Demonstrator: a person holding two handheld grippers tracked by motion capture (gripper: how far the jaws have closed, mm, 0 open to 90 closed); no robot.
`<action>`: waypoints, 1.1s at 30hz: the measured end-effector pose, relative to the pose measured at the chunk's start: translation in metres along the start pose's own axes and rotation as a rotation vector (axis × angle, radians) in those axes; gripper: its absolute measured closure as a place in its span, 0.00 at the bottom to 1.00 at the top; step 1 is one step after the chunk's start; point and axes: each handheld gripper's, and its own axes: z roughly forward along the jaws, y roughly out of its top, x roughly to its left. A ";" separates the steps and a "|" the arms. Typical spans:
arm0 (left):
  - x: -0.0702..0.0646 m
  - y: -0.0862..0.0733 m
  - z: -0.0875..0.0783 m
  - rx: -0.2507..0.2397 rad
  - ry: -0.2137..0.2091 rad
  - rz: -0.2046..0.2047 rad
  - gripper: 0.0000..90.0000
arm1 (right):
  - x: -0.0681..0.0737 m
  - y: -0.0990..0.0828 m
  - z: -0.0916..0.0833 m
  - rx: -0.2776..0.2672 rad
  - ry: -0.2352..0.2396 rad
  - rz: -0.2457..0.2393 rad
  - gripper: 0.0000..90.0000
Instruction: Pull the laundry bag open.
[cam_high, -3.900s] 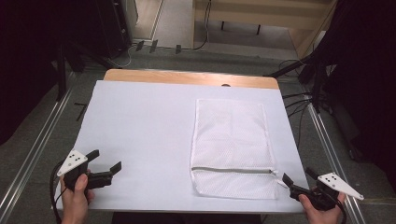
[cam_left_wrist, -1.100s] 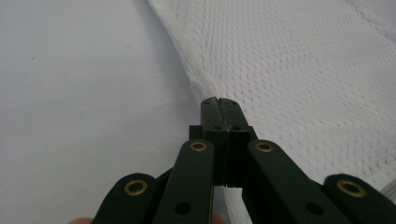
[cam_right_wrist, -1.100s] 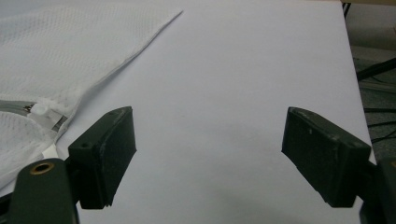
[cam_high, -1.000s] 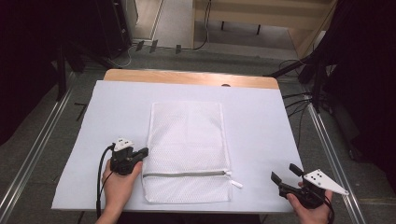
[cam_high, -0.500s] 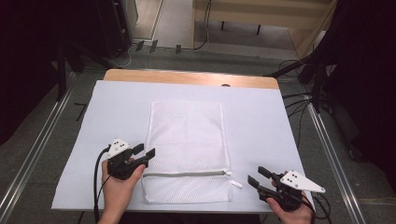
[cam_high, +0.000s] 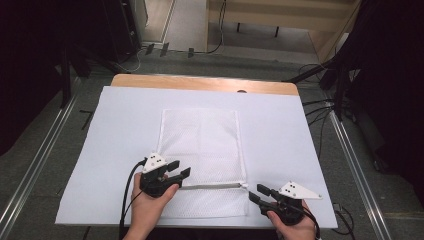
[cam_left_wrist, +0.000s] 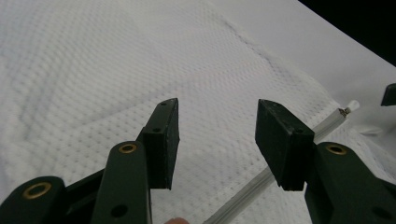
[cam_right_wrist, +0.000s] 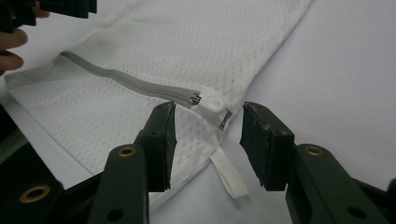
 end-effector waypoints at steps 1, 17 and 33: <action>-0.002 0.000 0.002 0.003 -0.007 0.007 0.56 | 0.000 0.000 0.002 0.008 -0.009 0.000 0.62; -0.025 0.000 0.016 0.033 -0.079 0.039 0.57 | 0.013 -0.008 0.030 0.099 -0.114 -0.027 0.53; -0.063 0.002 0.042 0.084 -0.197 0.086 0.60 | 0.024 -0.010 0.037 0.084 -0.154 -0.107 0.99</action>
